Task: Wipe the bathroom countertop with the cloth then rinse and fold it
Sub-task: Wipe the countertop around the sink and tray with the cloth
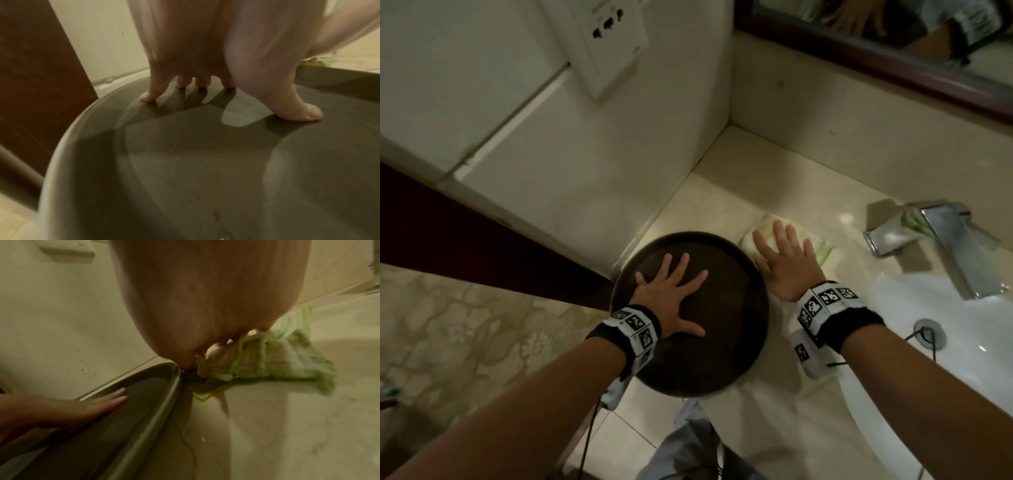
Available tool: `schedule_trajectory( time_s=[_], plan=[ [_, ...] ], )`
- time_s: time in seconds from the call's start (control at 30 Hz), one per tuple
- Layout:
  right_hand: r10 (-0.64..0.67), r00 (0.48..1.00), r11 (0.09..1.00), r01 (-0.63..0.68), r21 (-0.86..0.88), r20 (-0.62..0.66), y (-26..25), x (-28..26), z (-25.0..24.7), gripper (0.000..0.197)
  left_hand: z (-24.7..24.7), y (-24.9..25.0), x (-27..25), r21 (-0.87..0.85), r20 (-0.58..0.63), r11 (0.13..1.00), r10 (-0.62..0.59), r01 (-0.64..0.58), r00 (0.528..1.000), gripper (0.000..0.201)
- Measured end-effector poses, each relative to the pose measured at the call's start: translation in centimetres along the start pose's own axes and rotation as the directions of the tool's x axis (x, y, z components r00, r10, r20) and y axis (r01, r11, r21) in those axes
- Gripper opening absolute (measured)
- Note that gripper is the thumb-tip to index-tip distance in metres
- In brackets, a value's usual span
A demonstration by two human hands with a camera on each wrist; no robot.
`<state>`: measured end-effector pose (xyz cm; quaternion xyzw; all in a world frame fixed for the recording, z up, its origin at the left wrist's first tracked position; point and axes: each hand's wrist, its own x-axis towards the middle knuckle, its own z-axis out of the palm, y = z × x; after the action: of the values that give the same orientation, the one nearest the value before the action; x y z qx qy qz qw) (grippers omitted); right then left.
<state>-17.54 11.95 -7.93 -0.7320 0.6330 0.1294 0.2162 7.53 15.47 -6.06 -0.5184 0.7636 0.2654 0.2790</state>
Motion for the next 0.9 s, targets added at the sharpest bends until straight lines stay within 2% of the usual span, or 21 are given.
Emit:
schedule_trajectory(
  time_s=[0.27, 0.63, 0.9],
  plan=[
    [-0.021, 1.000, 0.999, 0.022, -0.038, 0.009, 1.2, 0.9, -1.0, 0.056, 0.1, 0.0, 0.0, -0.008, -0.009, 1.000, 0.008, -0.008, 1.000, 0.107],
    [0.193, 0.980, 0.980, -0.195, 0.032, 0.043, 3.8, 9.5, -6.2, 0.057, 0.1, -0.2, 0.2, -0.036, 0.013, 0.999, 0.022, -0.022, 1.000, 0.108],
    [0.200, 0.980, 0.979, -0.201, 0.038, 0.025, 2.9, 9.0, -6.0, 0.059, 0.0, -0.2, 0.1, -0.028, 0.011, 0.999, 0.027, -0.027, 1.000, 0.107]
  ],
)
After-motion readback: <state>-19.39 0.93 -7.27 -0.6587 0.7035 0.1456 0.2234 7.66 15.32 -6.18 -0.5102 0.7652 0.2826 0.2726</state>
